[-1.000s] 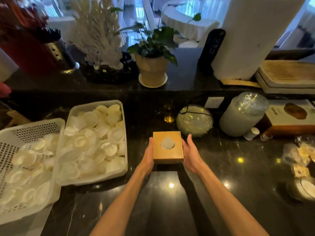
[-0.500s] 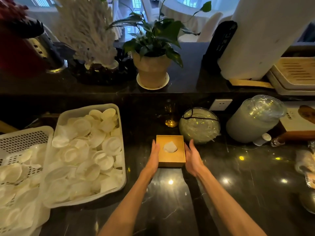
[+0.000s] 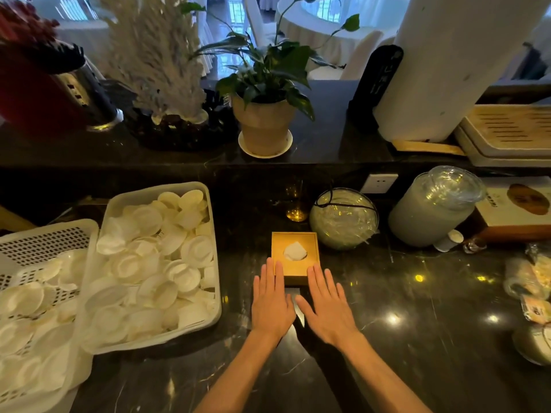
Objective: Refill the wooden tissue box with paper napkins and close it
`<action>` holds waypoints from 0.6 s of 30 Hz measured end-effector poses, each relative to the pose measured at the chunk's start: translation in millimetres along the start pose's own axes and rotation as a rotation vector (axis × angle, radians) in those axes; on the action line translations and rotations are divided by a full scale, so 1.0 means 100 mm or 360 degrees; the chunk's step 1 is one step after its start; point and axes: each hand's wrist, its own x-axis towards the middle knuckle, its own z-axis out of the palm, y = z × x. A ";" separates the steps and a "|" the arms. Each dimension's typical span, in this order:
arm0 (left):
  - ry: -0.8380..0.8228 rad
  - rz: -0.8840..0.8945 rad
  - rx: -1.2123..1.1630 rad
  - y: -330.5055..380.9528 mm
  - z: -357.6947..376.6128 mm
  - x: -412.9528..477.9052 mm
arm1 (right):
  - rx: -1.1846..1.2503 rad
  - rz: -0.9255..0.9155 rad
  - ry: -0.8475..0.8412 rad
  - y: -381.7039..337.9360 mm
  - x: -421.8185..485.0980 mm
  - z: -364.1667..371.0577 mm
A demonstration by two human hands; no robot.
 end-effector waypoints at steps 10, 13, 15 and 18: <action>-0.0026 -0.0006 0.0310 0.00 0.08 -0.14 | -0.0135 0.0074 0.0036 0.04 -0.04 -0.10; -0.0092 -0.0082 0.0295 -0.02 0.05 -0.17 | -0.0164 0.0110 0.0005 0.05 -0.06 -0.10; -0.0155 -0.0088 0.0310 0.03 -0.03 -0.15 | -0.0176 0.0107 -0.0026 0.02 -0.05 -0.15; -0.0166 -0.0086 0.0226 0.14 -0.18 -0.22 | -0.0056 0.0075 -0.0026 -0.03 -0.11 -0.23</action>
